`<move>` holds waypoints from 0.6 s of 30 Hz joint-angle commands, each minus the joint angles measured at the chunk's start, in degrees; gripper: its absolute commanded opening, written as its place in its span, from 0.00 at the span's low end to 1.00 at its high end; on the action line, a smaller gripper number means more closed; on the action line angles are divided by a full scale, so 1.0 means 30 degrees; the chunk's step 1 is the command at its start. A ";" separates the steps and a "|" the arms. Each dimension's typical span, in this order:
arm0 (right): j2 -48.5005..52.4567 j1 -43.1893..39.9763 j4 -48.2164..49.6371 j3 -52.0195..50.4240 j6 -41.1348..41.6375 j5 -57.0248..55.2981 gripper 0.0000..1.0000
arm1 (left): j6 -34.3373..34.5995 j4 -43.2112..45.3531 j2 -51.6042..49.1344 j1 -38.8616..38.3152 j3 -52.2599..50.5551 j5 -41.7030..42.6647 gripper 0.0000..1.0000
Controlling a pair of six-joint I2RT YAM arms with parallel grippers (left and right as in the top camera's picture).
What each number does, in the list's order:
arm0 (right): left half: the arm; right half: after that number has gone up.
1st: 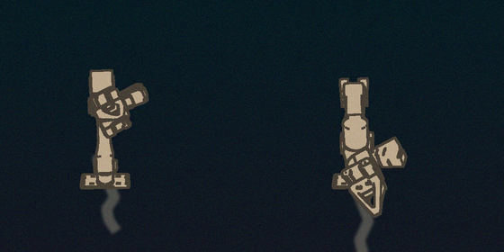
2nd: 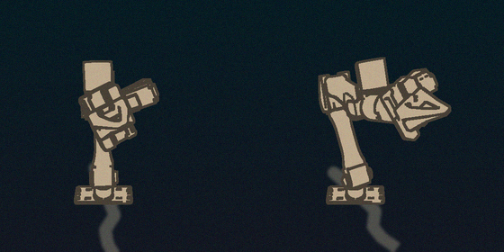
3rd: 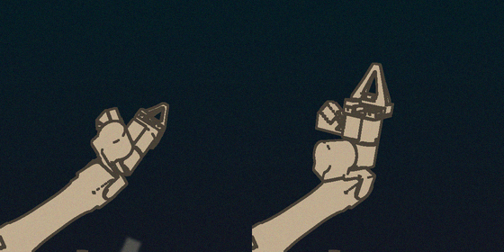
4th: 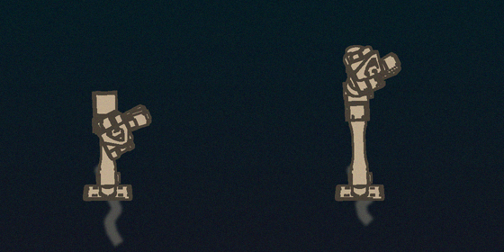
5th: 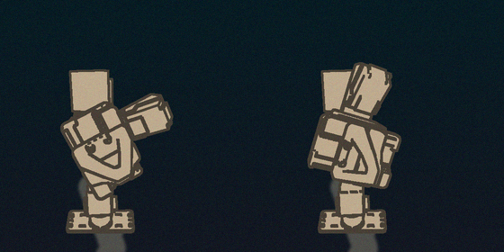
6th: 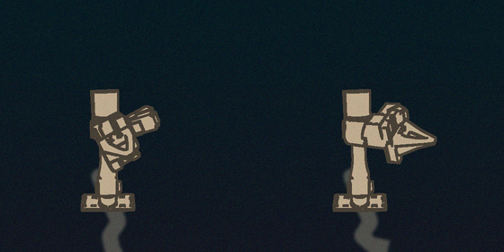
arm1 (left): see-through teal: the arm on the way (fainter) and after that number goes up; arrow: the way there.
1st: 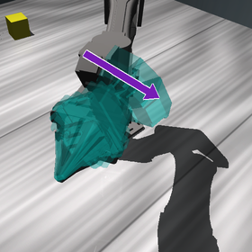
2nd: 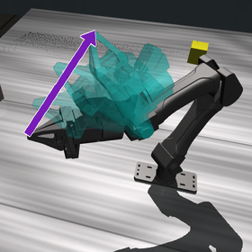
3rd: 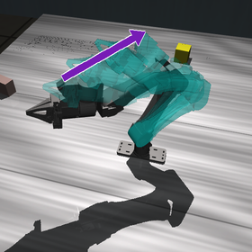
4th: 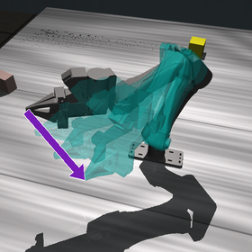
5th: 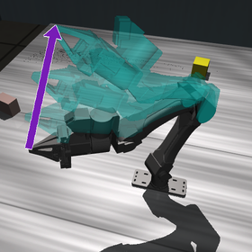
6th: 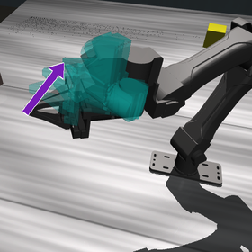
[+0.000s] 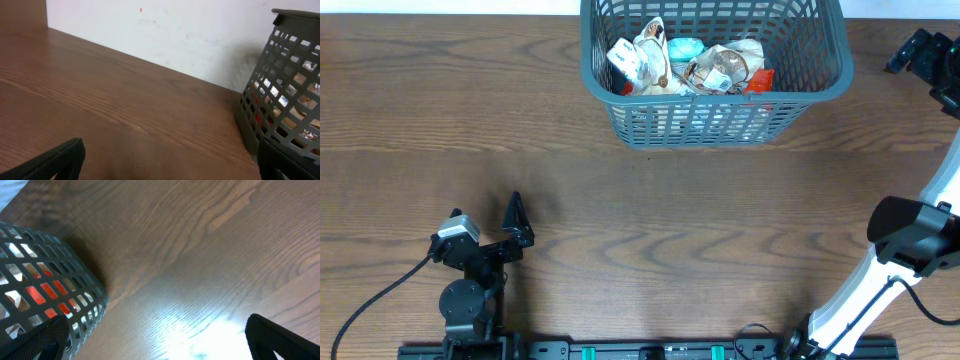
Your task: Pack container
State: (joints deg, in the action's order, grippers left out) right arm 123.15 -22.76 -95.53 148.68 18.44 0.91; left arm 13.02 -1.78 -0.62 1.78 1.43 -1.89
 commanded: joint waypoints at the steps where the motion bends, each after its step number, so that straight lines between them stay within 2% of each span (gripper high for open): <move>1: -0.0189 0.0102 -0.0022 -0.0073 -0.0015 0.0073 0.99 | -0.0459 -0.0743 0.0095 0.0080 -0.0393 -0.0219 0.99; 10: -0.0597 0.0117 -0.0022 -0.0073 -0.0015 0.0073 0.99 | -0.0459 -0.0743 0.0095 0.0080 -0.0393 -0.0219 0.99; 18: -0.3701 0.1239 -0.0007 -0.0481 -0.0015 0.0066 0.99 | -0.0459 -0.0743 0.0095 0.0080 -0.0393 -0.0219 0.99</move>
State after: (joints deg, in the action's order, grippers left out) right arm 118.72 -21.52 -95.44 147.89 18.44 0.89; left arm 13.02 -1.80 -0.62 1.78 1.43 -1.89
